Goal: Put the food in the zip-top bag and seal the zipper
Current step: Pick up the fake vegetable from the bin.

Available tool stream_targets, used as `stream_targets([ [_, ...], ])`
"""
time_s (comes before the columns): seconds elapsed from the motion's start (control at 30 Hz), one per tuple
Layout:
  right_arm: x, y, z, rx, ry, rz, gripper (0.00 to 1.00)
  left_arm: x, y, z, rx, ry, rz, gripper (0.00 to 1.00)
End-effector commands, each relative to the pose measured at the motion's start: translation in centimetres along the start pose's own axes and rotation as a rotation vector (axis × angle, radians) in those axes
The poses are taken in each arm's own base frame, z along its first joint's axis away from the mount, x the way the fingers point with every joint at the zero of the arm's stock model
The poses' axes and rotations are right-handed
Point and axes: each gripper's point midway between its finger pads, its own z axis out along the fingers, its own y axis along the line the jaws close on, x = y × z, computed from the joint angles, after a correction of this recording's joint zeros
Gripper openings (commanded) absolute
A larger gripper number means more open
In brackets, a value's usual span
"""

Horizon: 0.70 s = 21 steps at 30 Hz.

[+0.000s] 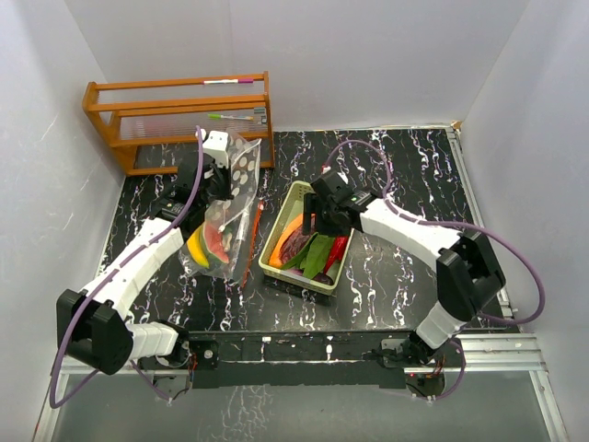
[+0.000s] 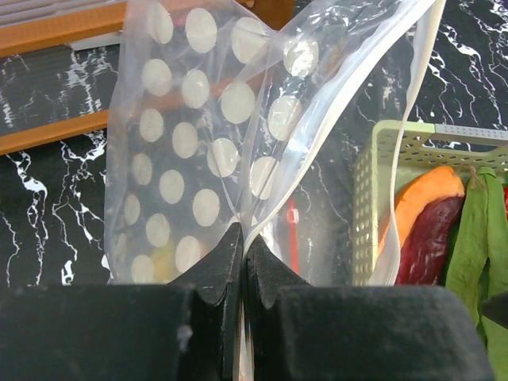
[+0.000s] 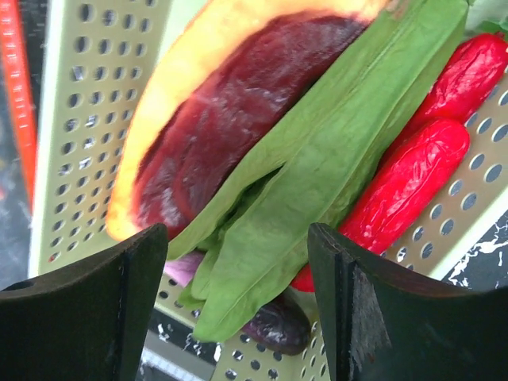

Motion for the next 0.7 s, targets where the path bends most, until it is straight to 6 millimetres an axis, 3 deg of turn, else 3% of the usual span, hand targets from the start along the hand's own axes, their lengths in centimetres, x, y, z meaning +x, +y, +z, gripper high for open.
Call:
stream_targets([
  [0.0,-0.2,-1.6,1.7,0.114,-0.005,0.042,0.74,-1.7,-0.7,-0.5,0.041,-0.063,-0.027,0.00],
  [0.2,0.7,-2.5,5.0,0.192,0.036,0.079,0.78,-1.5,-1.1,-0.4,0.063,-0.062,-0.025,0.00],
  [0.43,2.3,-4.8,6.1,0.270,0.053,0.070,0.73,-1.5,-1.1,-0.5,0.070,-0.068,-0.017,0.00],
  [0.53,2.2,-5.4,5.8,0.288,0.037,0.041,0.55,-1.4,-1.3,-0.4,0.078,-0.064,-0.020,0.00],
  [0.63,1.3,-5.6,4.8,0.291,-0.003,0.016,0.21,-1.4,-1.4,-0.3,0.083,-0.064,-0.021,0.00],
  [0.67,0.4,-5.1,3.7,0.268,-0.036,0.014,0.14,-1.4,-1.4,-0.3,0.082,-0.064,-0.021,0.00],
])
